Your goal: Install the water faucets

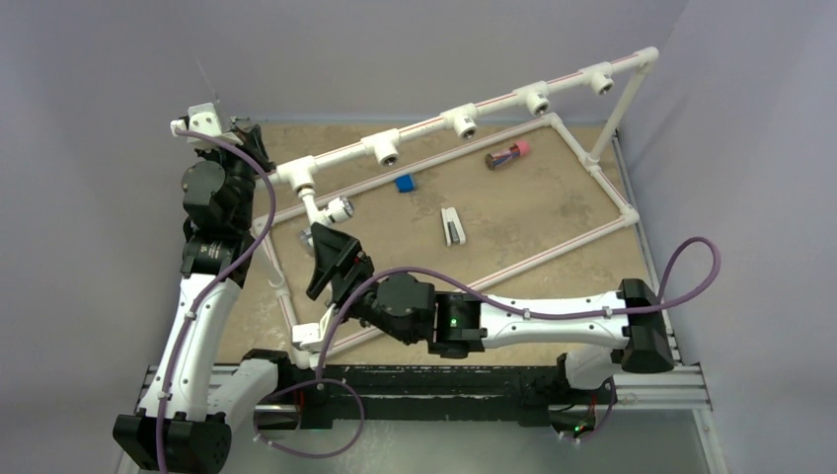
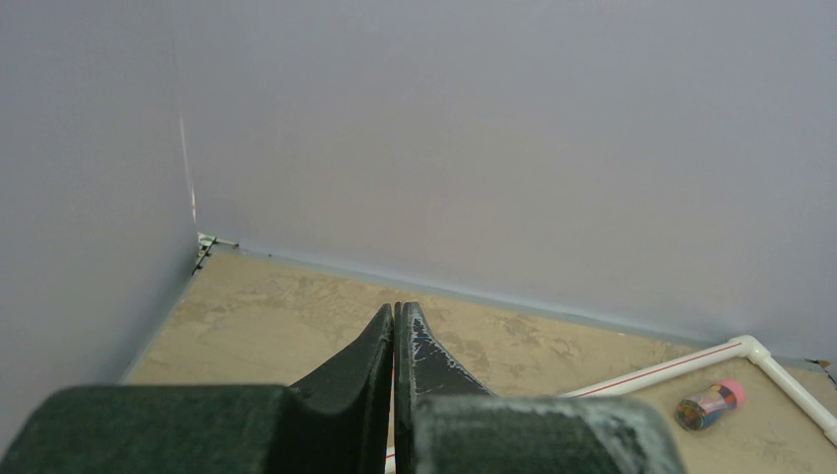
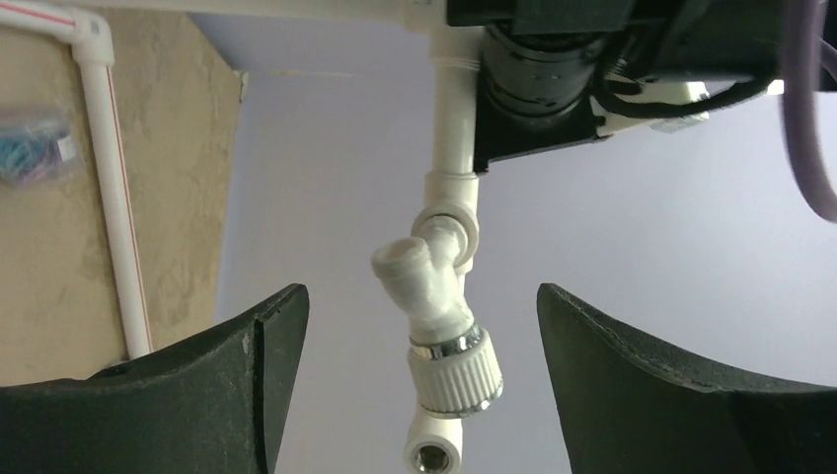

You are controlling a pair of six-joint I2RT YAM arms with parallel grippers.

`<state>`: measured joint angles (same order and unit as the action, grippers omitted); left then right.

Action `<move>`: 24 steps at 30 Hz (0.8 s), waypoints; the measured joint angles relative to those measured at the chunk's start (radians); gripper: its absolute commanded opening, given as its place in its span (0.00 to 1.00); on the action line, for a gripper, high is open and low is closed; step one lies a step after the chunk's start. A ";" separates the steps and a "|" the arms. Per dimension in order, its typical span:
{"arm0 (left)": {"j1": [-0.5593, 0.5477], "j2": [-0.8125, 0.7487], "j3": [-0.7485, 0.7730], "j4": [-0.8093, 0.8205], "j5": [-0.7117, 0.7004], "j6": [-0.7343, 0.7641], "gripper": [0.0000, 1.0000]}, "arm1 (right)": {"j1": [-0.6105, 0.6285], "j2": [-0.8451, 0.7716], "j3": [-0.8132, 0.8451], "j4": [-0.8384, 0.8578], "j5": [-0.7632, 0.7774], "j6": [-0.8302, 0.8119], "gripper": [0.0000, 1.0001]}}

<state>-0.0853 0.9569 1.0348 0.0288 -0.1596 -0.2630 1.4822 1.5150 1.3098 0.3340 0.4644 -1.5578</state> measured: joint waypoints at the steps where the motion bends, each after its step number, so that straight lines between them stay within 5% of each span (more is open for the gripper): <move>1: 0.000 0.000 0.000 0.000 0.000 0.000 0.00 | 0.003 0.010 0.000 0.001 0.014 -0.018 0.86; 17: 0.000 -0.001 0.000 -0.001 0.000 -0.001 0.00 | -0.008 0.187 0.105 0.119 0.136 -0.116 0.75; 24: 0.000 -0.001 0.000 -0.001 0.000 -0.002 0.00 | -0.045 0.197 0.105 0.160 0.178 -0.080 0.54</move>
<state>-0.0853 0.9562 1.0348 0.0277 -0.1593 -0.2653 1.4372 1.7119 1.4143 0.4938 0.6422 -1.6382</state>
